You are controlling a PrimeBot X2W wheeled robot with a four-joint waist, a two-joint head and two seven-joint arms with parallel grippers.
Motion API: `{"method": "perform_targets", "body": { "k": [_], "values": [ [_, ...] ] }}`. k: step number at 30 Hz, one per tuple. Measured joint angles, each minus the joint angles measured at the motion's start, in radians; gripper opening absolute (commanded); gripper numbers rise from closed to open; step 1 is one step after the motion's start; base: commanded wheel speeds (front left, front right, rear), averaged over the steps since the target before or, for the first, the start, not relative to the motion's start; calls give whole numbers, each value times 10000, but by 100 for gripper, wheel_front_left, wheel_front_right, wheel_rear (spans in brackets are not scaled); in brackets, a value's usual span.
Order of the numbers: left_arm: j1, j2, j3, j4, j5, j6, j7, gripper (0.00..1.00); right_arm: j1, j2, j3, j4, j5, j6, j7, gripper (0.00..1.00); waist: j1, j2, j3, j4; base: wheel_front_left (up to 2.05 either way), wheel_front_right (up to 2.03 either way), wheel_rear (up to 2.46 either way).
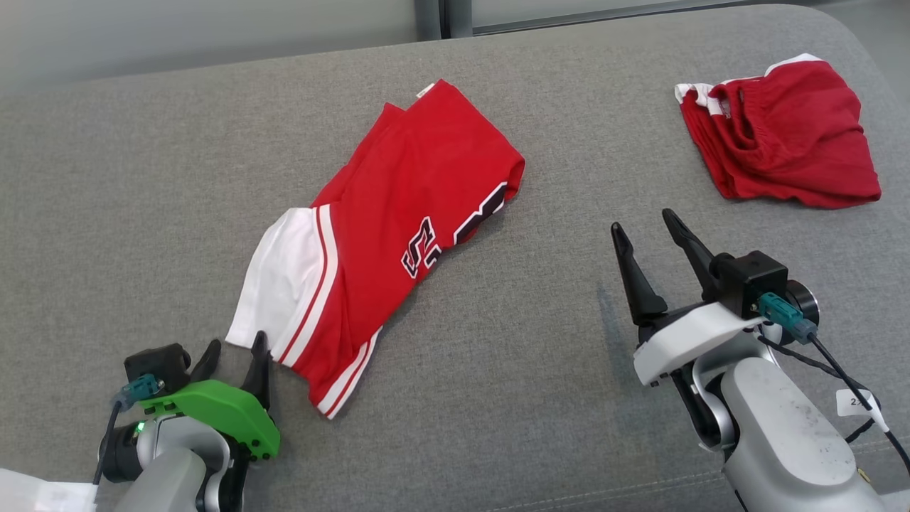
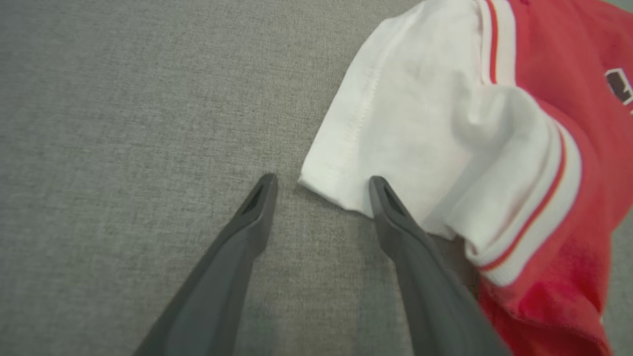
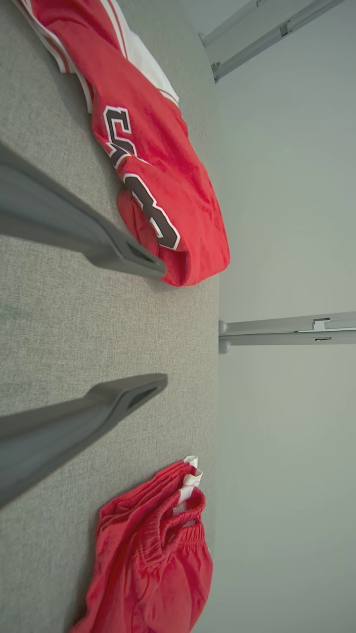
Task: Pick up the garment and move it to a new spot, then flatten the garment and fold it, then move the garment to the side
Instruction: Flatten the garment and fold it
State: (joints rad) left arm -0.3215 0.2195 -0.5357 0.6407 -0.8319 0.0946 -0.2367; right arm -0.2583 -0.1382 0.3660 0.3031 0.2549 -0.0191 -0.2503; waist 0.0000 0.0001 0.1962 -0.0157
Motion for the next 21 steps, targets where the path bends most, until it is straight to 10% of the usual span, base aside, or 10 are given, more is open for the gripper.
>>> {"method": "perform_targets", "body": {
  "k": [7,21],
  "values": [
    [-334,-180,-31,211,46,15,-4,0,-7,-21,-23,-2,2,-4,0,100,0,0,64,-19,0,0,0],
    [-1197,-378,-224,6,840,-102,-67,0,-50,-201,-309,44,4,-107,0,100,0,0,-6,159,0,0,0]
  ]
}}
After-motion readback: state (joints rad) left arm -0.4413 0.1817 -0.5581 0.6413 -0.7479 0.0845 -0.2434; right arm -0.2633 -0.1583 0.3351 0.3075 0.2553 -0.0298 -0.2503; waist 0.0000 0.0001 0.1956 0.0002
